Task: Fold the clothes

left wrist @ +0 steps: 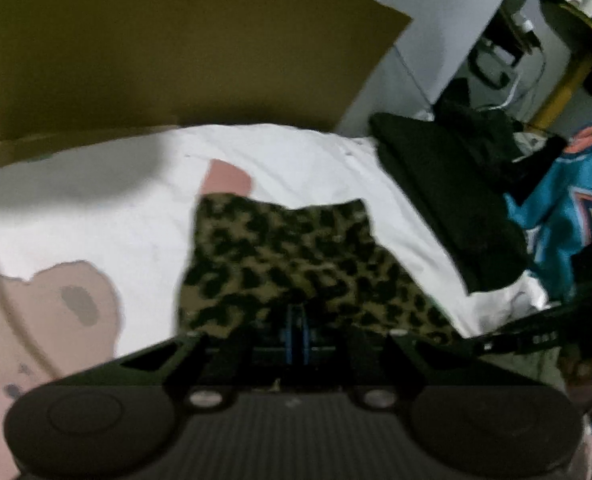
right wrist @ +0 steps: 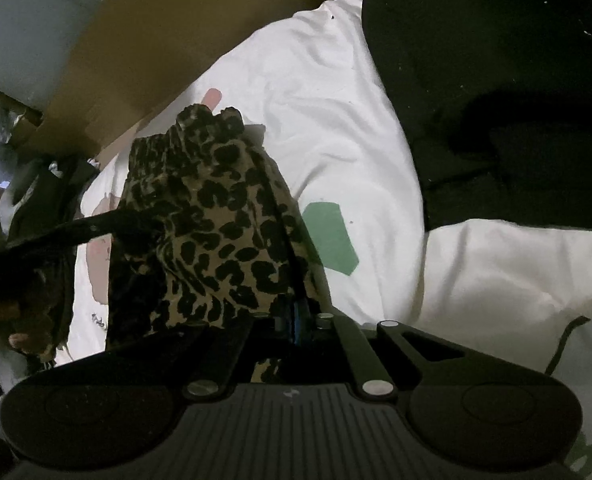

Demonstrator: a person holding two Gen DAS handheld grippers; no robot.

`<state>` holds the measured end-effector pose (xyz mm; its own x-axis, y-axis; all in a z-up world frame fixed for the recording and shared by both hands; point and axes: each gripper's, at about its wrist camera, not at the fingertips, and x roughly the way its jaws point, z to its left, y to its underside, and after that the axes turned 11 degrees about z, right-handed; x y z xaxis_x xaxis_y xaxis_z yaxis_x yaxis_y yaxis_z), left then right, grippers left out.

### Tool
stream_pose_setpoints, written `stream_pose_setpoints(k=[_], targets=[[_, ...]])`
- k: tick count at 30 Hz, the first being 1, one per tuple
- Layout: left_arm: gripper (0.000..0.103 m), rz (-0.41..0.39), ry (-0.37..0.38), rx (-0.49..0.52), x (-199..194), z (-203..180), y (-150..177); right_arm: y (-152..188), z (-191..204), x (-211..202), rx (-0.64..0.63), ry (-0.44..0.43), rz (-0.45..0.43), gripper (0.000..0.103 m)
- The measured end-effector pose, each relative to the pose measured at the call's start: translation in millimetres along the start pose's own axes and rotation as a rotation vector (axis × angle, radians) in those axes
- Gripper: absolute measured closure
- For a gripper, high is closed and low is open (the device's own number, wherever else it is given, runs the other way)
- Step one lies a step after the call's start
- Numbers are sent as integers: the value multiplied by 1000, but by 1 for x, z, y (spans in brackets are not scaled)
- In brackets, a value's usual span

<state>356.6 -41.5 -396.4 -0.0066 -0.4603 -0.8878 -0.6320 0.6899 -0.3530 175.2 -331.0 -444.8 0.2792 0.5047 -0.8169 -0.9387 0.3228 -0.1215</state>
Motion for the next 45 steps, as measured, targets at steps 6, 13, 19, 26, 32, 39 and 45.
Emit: stream_pose_setpoints(k=[6, 13, 19, 26, 32, 39, 45], targets=[[99, 2, -12, -57, 8, 21, 1, -2, 0, 1, -5, 10, 6, 103], [100, 13, -17, -37, 21, 21, -5, -5, 9, -4, -67, 106, 29, 100], [100, -23, -14, -16, 7, 13, -2, -9, 32, -23, -165, 152, -55, 98], [99, -56, -5, -4, 5, 8, -8, -26, 53, -19, -253, 145, -109, 85], [99, -84, 3, 7, 3, 5, -13, -47, 82, 2, -361, 116, -135, 85], [100, -83, 12, 27, 16, 2, -18, -74, 110, 29, -467, 126, -155, 77], [96, -81, 19, 21, 25, 4, -20, -88, 110, 49, -487, 171, -159, 75]])
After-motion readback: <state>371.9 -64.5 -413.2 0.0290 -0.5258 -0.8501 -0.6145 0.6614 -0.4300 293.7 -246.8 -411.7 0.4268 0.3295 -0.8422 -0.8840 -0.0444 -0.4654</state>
